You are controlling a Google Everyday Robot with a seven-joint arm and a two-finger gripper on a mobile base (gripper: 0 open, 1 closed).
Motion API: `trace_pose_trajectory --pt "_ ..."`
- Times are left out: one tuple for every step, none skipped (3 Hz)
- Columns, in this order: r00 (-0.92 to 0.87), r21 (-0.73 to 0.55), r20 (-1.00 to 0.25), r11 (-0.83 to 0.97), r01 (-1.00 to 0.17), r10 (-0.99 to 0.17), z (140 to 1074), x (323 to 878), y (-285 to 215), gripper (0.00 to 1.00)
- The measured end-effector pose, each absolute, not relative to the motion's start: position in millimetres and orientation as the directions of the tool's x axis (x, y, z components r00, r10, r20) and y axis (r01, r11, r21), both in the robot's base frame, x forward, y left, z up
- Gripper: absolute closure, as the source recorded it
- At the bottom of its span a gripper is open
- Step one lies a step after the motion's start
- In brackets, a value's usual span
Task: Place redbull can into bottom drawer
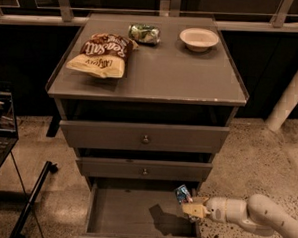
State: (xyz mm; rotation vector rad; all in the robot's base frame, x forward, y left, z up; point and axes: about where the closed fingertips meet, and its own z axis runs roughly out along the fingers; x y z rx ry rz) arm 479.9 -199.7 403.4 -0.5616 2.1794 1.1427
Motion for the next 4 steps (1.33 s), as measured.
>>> trace_pose_trajectory --pt "-0.773 0.644 -0.628 0.499 -0.580 -0.089 360.7 479.8 -184.4 1.00" --pt "-0.803 0.680 -0.585 0.469 -0.564 -0.117 325.5 485.2 -163.7 1.00" --pt "-0.803 0.680 -0.585 0.469 -0.564 -0.117 325.5 485.3 -163.6 1.00" --pt "-0.809 0.681 -0.581 0.494 -0.541 -0.085 305.9 498.0 -169.0 1.00"
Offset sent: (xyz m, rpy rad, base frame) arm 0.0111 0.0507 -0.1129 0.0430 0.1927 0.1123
